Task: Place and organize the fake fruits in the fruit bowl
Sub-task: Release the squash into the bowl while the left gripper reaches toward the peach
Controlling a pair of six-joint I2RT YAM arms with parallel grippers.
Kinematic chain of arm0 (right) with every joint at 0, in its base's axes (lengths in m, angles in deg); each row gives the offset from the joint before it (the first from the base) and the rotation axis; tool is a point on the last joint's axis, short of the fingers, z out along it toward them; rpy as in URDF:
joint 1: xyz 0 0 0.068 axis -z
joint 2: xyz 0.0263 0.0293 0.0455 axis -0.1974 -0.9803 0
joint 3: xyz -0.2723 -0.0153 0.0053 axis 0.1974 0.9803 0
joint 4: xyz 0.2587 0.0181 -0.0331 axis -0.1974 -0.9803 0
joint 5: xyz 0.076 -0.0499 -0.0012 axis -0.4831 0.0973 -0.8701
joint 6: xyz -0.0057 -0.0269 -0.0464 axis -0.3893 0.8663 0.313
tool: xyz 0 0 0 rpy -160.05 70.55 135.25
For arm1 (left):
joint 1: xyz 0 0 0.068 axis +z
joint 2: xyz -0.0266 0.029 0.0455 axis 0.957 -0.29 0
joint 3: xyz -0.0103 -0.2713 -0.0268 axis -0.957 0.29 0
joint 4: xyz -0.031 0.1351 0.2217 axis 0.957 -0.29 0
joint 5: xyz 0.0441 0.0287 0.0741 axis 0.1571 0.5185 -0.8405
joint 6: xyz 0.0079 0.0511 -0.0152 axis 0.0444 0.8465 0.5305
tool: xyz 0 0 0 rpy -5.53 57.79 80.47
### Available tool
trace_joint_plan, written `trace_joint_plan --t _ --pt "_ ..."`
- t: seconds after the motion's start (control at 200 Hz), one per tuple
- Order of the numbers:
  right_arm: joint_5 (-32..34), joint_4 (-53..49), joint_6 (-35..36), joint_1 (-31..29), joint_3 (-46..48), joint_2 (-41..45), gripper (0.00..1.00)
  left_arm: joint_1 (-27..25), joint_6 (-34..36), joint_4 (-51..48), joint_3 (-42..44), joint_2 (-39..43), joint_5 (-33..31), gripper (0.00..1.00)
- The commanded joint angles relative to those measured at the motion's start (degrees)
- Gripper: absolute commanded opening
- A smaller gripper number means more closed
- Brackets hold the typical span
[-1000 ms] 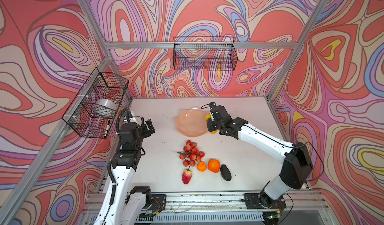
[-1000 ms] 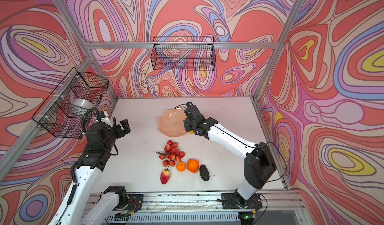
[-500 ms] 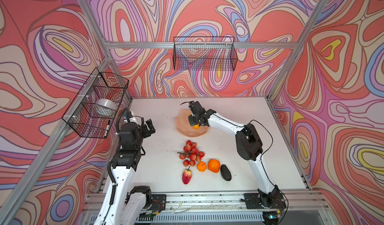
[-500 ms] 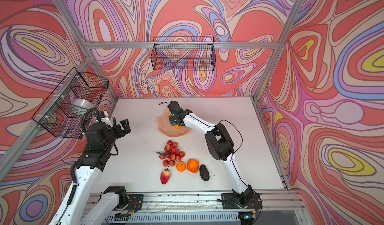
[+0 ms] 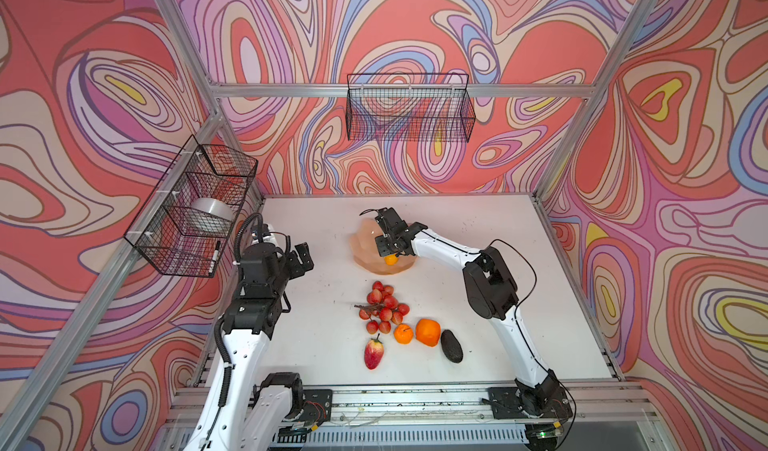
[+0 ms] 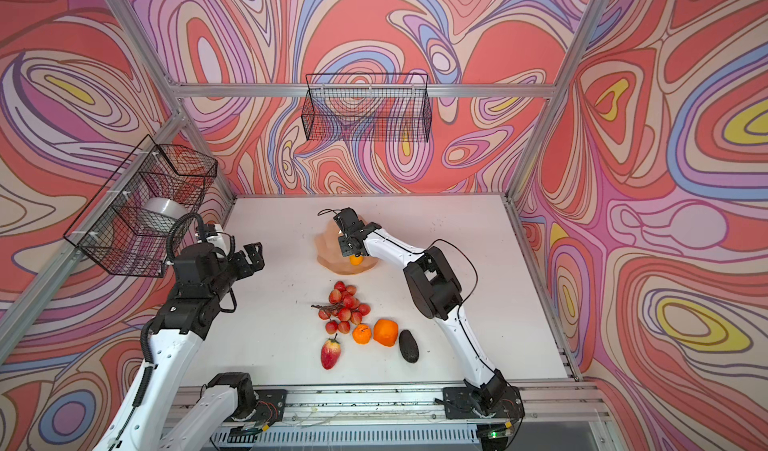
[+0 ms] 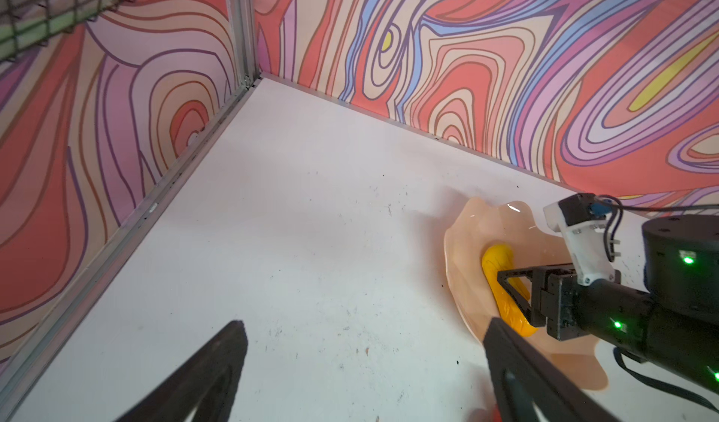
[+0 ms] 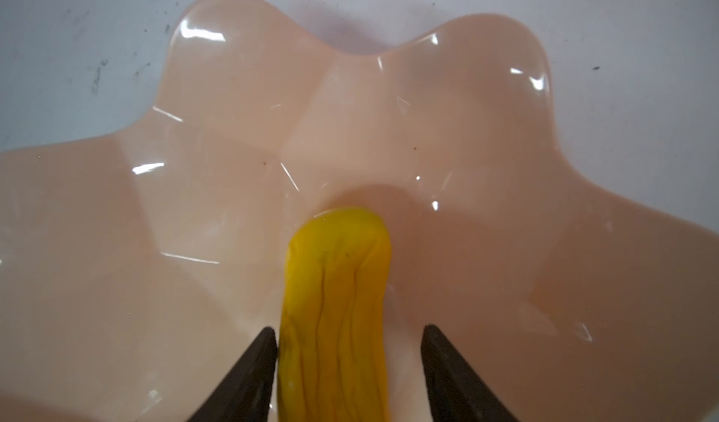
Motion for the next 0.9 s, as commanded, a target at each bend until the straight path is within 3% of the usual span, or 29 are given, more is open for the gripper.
trace_joint_plan --t 0.0,0.165,0.345,0.451,0.731,0.891 --pt "1.4 1.22 -0.39 0.0 0.11 4.87 0.71 0.3 -2.59 -6.61 -2.22 0.09 7.76 0.91" --pt "1.31 11.77 -2.94 1.11 12.12 20.77 0.85 -3.83 -4.48 -15.57 -3.17 3.22 12.14 0.9" --pt "1.24 26.69 -7.22 2.28 32.2 40.15 0.97 -17.77 -13.06 -19.82 2.54 6.75 9.25 0.88" --pt "1.55 30.62 -9.94 3.55 41.39 48.55 0.98 -27.34 -18.55 -20.43 7.42 7.27 5.6 0.87" --pt "6.2 27.41 -13.32 5.89 53.55 59.78 0.98 -50.3 -30.9 -19.78 13.06 3.7 -2.05 0.88" --pt "8.0 26.4 -15.05 6.53 57.28 62.81 0.98 -57.11 -34.4 -15.6 14.78 -2.98 -2.25 0.89"
